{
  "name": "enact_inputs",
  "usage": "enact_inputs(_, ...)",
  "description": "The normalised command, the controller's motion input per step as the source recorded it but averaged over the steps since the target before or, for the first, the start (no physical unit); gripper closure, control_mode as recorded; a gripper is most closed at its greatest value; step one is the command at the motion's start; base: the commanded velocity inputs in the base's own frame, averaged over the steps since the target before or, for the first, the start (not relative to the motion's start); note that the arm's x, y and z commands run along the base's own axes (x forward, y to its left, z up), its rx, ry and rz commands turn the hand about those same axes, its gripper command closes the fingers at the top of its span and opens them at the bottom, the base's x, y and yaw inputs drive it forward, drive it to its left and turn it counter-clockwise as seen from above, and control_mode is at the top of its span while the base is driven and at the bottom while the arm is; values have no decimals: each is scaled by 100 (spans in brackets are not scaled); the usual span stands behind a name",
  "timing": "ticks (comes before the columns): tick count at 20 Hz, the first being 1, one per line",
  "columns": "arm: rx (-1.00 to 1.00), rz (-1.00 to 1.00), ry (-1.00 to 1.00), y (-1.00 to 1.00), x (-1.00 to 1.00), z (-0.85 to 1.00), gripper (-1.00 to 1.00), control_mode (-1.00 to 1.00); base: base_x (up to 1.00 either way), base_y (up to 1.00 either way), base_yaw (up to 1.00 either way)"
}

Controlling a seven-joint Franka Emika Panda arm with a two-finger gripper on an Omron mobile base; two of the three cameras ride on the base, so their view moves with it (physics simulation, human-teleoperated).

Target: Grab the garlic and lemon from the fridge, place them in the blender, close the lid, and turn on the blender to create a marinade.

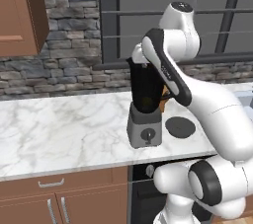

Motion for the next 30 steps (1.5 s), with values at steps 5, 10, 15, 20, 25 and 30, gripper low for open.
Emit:
enact_inputs(5,0,0,-18,-2,-65,41,-100,-100,0,0,0)
enact_inputs(10,3,-1,-28,-16,-100,18,-100,-100,0,0,0)
enact_inputs(15,5,-7,-18,-32,-100,-22,-100,-100,0,0,0)
enact_inputs(20,0,-7,-8,-39,-100,-48,-100,-100,0,0,0)
enact_inputs(25,0,-9,5,-4,-93,-26,-100,-100,0,0,0)
enact_inputs(30,0,-5,27,7,-22,-19,-100,-100,0,0,0)
